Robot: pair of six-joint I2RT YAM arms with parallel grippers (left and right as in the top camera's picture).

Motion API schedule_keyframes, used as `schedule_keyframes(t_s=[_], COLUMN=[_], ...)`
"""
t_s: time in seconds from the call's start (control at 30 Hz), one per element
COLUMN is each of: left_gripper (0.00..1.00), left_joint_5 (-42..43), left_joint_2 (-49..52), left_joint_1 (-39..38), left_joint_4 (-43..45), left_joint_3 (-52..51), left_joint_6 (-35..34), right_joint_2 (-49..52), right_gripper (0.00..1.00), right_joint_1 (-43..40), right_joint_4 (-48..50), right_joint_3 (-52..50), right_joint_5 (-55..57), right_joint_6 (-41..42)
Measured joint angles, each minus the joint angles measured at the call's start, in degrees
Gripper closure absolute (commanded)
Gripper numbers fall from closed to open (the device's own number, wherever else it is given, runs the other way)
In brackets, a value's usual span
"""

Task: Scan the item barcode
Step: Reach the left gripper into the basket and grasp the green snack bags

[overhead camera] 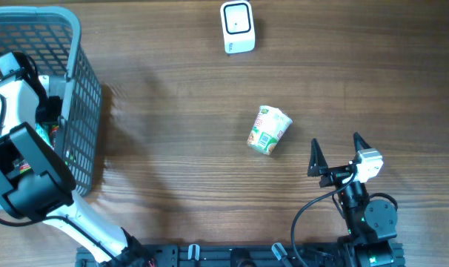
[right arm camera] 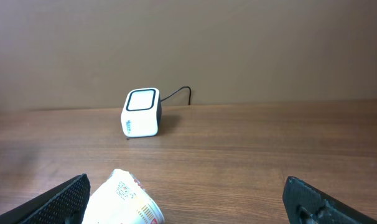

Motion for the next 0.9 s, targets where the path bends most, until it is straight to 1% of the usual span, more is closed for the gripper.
schedule_keyframes(t_s=[0.13,0.23,0.37,0.43,0.47,0.5,0.53,0.57,0.67,0.7,0.77,0.8,0.83,0.87,0.9], left_gripper=[0.00,0.00,0.00,0.00,0.02,0.08,0.22,0.38,0.72,0.72,0.69,0.72,0.78,0.90,0.94], left_joint_5=[-0.02,1.49,7.41,9.99,10.54,10.93,11.17,11.43,13.75,14.75,16.61,16.96,17.27,17.57,17.73], left_joint_2=[0.00,-0.02,-0.13,-0.48,-0.81,-1.33,-1.73,-2.25,-3.08,-3.15,-3.13,-3.08,-2.91,-2.47,-1.75], left_joint_1=[0.24,1.53,5.38,6.78,7.02,7.19,7.28,7.32,7.26,7.15,7.15,7.21,7.28,7.28,7.26], left_joint_4=[-1.18,-2.16,-2.49,-1.44,-0.57,0.55,1.70,3.48,6.21,6.43,6.40,6.10,5.49,3.37,0.98], left_joint_3=[0.00,0.00,-0.42,-1.53,-2.36,-3.39,-4.39,-5.97,-8.33,-8.57,-8.63,-8.44,-8.02,-6.10,-4.35], left_joint_6=[-5.57,-8.59,-10.73,-11.08,-11.08,-11.10,-11.10,-11.23,-11.72,-11.61,-11.50,-11.54,-11.52,-11.54,-11.45], right_joint_2=[0.00,0.00,0.00,0.00,0.00,0.00,0.00,0.00,0.00,0.00,0.00,0.00,0.00,0.00,0.00], right_gripper=[0.00,0.00,0.00,0.00,0.01,0.00,0.00,0.00,0.01,0.00,0.00,0.00,0.00,0.00,0.00], right_joint_1=[0.00,0.00,0.00,0.00,0.00,0.00,0.00,0.00,0.00,0.00,0.00,0.00,0.00,0.00,0.00], right_joint_4=[0.00,0.00,0.00,0.02,0.00,0.00,0.00,0.02,0.00,0.00,0.00,0.00,0.00,0.00,0.02], right_joint_3=[0.00,0.00,0.00,0.00,0.00,0.00,0.00,0.00,0.00,0.00,0.00,0.00,0.00,0.00,0.00], right_joint_5=[0.00,0.00,-0.02,0.00,0.00,-0.02,0.00,0.00,0.00,0.00,0.00,-0.02,0.00,0.00,0.00], right_joint_6=[0.00,0.00,-0.02,0.00,0.00,0.00,0.00,0.00,0.00,0.00,-0.02,-0.02,0.00,-0.02,0.00])
